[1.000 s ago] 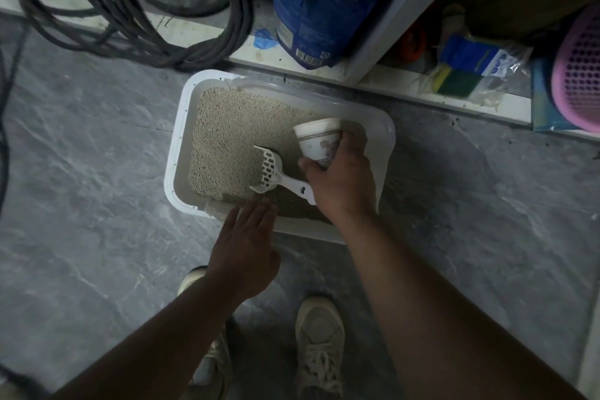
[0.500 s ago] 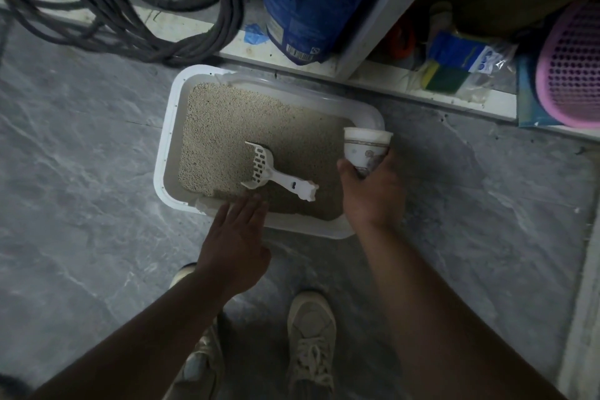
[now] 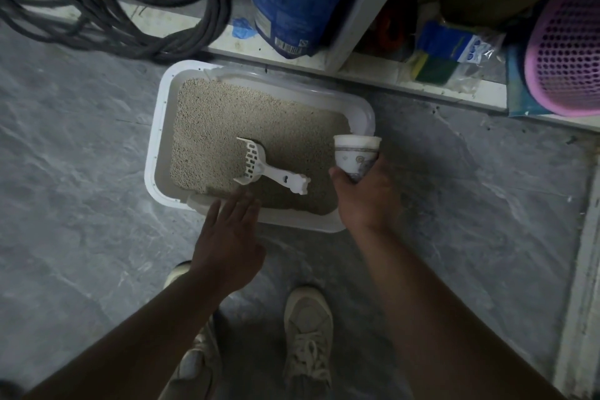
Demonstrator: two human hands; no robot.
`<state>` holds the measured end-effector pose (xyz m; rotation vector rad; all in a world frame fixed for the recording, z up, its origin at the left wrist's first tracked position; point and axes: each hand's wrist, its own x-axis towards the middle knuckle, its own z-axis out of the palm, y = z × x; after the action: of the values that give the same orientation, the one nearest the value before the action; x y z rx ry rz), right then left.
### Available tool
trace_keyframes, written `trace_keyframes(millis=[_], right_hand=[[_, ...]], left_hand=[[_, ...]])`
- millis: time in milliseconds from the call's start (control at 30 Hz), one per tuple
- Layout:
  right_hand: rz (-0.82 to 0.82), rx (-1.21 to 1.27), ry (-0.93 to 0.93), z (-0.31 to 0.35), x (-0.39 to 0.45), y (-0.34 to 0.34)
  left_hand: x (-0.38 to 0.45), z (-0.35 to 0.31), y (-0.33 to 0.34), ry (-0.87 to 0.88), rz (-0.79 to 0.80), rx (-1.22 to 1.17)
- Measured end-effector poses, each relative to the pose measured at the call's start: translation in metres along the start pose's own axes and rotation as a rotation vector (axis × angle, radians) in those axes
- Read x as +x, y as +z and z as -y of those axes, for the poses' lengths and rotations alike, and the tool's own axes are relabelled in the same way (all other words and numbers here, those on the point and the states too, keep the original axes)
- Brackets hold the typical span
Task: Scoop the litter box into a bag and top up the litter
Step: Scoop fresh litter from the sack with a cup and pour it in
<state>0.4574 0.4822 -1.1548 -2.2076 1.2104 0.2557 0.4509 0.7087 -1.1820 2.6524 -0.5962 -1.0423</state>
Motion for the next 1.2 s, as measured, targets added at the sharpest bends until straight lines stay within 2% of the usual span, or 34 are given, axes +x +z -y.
trace_keyframes(millis=[467,600,767,900,1000,1200], right_hand=[[0.029,0.018,-0.051,0.004,-0.022,-0.003],[-0.005,0.085,-0.061,0.000,-0.026,-0.001],[0.066,0.121,-0.113,0.005,-0.036,0.003],[0.026,0.144,-0.134,0.005,-0.049,0.008],[0.053,0.169,-0.135,0.001,-0.066,0.008],[0.120,0.078,-0.196,-0.003,-0.102,0.010]], left_hand=[[-0.005,0.000,0.002,0.002,0.004,-0.001],[-0.006,0.002,0.004,0.009,-0.032,0.015],[-0.011,0.003,0.007,0.023,-0.036,0.011],[-0.017,0.005,0.005,0.022,-0.072,-0.005],[-0.022,0.013,0.003,-0.001,-0.108,0.021],[-0.044,0.024,0.005,-0.014,-0.043,0.006]])
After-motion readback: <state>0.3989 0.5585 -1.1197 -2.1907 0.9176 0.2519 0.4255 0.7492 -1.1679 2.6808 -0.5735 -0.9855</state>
